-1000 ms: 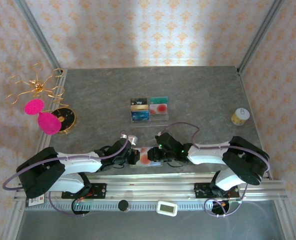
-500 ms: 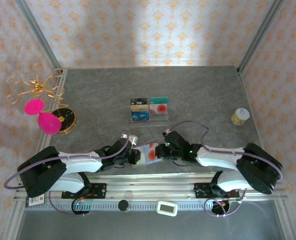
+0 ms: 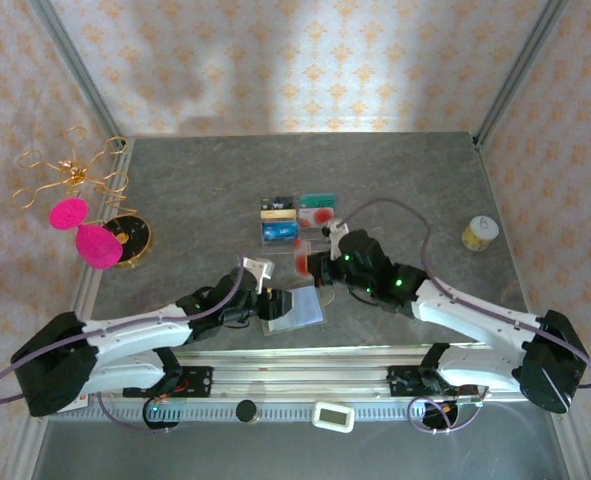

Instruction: Take the credit cards out of the card holder

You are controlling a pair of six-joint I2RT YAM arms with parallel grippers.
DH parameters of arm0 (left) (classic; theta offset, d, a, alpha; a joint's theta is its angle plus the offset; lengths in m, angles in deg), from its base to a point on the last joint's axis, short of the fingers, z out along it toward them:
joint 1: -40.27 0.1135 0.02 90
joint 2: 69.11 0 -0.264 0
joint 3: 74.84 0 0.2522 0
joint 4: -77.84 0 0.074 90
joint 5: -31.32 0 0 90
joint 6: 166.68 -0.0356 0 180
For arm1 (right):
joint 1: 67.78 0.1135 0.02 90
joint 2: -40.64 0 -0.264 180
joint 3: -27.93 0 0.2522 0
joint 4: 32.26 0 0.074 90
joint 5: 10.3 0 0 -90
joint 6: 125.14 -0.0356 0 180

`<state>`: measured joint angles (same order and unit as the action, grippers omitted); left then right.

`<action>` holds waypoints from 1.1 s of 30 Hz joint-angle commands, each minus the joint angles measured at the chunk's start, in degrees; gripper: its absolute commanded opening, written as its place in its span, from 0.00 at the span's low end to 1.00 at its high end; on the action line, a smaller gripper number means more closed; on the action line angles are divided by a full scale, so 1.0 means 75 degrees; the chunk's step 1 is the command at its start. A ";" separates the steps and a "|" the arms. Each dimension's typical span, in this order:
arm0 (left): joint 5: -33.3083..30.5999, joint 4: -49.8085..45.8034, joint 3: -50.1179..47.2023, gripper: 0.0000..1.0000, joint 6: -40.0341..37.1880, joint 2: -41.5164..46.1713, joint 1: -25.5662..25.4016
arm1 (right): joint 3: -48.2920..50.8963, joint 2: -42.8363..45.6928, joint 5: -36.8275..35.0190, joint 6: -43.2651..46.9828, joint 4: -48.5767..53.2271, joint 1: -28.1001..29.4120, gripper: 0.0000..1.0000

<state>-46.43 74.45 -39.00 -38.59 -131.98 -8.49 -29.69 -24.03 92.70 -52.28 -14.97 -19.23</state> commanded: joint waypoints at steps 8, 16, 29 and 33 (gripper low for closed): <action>-0.1453 -0.1727 0.0922 0.99 -0.0261 0.1196 0.0198 | -0.3126 -0.1711 0.1530 0.4603 0.1226 -0.1305 0.00; -0.1978 -0.2525 0.1085 0.99 -0.0388 0.1995 0.1283 | -0.6359 -0.3834 0.2434 0.7946 0.4281 -0.1882 0.00; -0.3315 -0.2347 0.1379 0.99 -0.1273 0.2066 0.1568 | -0.9147 -0.6358 0.2875 1.1303 0.7510 -0.2733 0.00; -0.3559 -0.2233 0.1450 0.99 -0.1527 0.2066 0.1590 | -0.9148 -0.6614 0.2592 1.1790 0.7683 -0.2849 0.00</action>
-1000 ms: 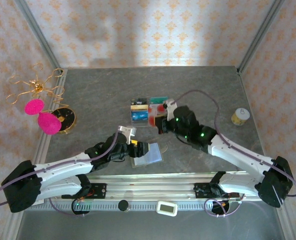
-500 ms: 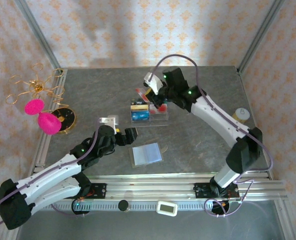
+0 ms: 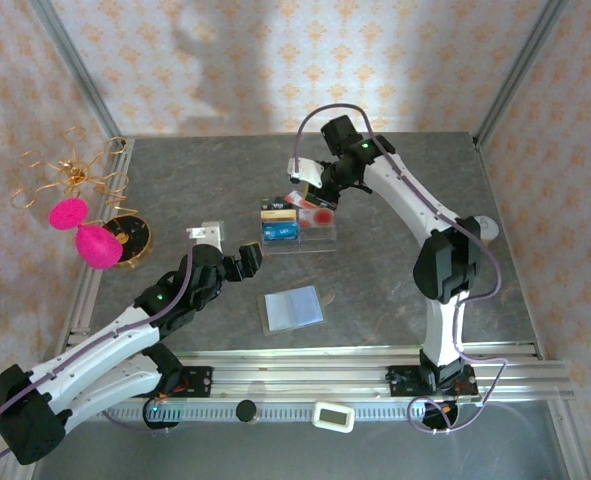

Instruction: Take the credit cards out of the card holder

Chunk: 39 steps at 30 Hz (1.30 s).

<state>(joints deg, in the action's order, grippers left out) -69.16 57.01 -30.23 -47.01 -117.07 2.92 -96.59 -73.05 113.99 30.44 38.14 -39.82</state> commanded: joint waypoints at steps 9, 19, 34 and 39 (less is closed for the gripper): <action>-0.0693 0.0100 0.0315 0.99 -0.0441 -0.0172 0.0202 | 0.0013 -0.0200 -0.0913 0.1232 0.0378 -0.0276 0.00; -0.0516 0.0231 0.0372 0.99 -0.0420 -0.0609 0.0350 | 0.0335 -0.0225 -0.1087 0.1422 0.0119 -0.0397 0.00; -0.0516 0.0419 0.0255 0.99 -0.0444 -0.0604 0.0451 | 0.0664 -0.0423 -0.1090 0.1428 -0.0085 -0.0396 0.00; -0.0455 0.0458 0.0254 0.99 -0.0442 -0.0636 0.0460 | 0.0774 -0.0462 -0.1143 0.1357 -0.0231 -0.0346 0.00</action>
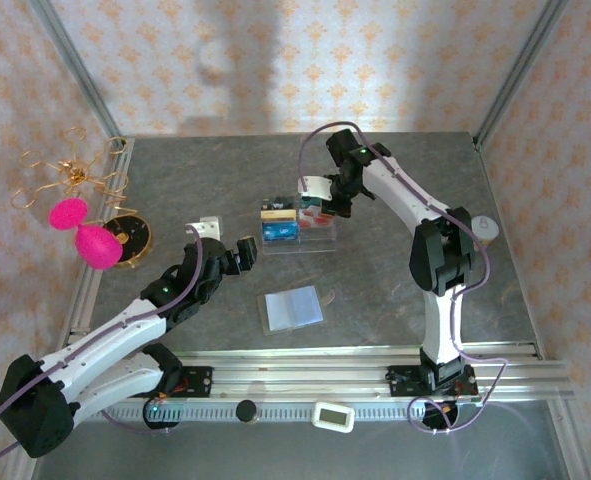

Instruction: Take the credit cards out of the card holder

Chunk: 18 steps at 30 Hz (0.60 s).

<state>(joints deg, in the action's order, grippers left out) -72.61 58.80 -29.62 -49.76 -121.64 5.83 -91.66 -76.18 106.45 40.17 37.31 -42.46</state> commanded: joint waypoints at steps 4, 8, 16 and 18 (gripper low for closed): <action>0.0016 0.0269 0.0161 0.99 -0.0107 -0.0015 0.0091 | 0.0227 -0.0018 -0.0137 0.0049 -0.0181 0.0067 0.00; 0.0120 0.0353 0.0127 0.99 -0.0115 -0.0038 0.0093 | 0.0339 0.0002 -0.0174 0.0037 -0.0279 0.0126 0.07; 0.0159 0.0359 0.0093 0.99 -0.0068 0.0003 0.0118 | 0.0270 0.0080 -0.0016 -0.0455 -0.0831 0.0166 0.28; 0.0191 0.0388 0.0091 0.99 -0.0040 0.0027 0.0115 | 0.0129 0.0138 0.0112 -0.0620 -0.0865 0.0163 0.30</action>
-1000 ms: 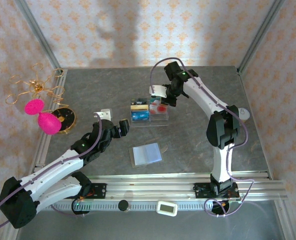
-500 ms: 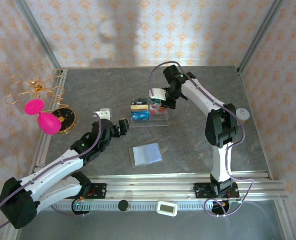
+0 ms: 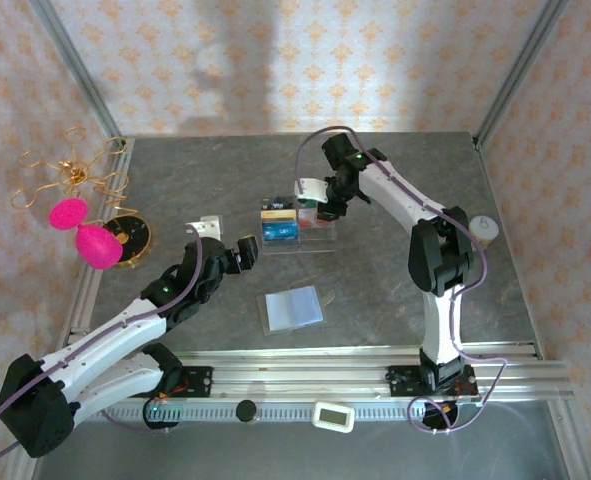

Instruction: Take the credit cards out of the card holder

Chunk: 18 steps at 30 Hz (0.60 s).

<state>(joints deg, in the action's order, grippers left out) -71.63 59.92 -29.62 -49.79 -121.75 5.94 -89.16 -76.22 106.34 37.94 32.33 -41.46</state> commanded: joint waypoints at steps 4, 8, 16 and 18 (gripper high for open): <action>0.0160 0.0448 0.0014 0.99 0.0111 0.0102 0.0100 | -0.0331 0.0452 0.0761 -0.0694 -0.0317 0.0032 0.35; 0.0293 0.1129 -0.0217 0.99 0.0283 0.0187 0.0100 | -0.0051 0.0953 0.1569 -0.1567 -0.0920 0.0029 0.46; -0.0243 0.1847 0.0411 0.99 0.0195 -0.0809 0.0195 | 0.3763 0.3577 0.2263 -0.6312 -0.6779 0.0035 0.55; -0.0297 0.2221 0.0590 0.99 -0.0031 -0.1149 0.0358 | 0.4515 0.4068 0.1603 -0.7560 -0.7938 0.0029 0.57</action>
<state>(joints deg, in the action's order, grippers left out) -71.15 71.66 -28.13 -48.56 -128.00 7.08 -61.21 -49.51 121.27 1.33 -5.75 -41.30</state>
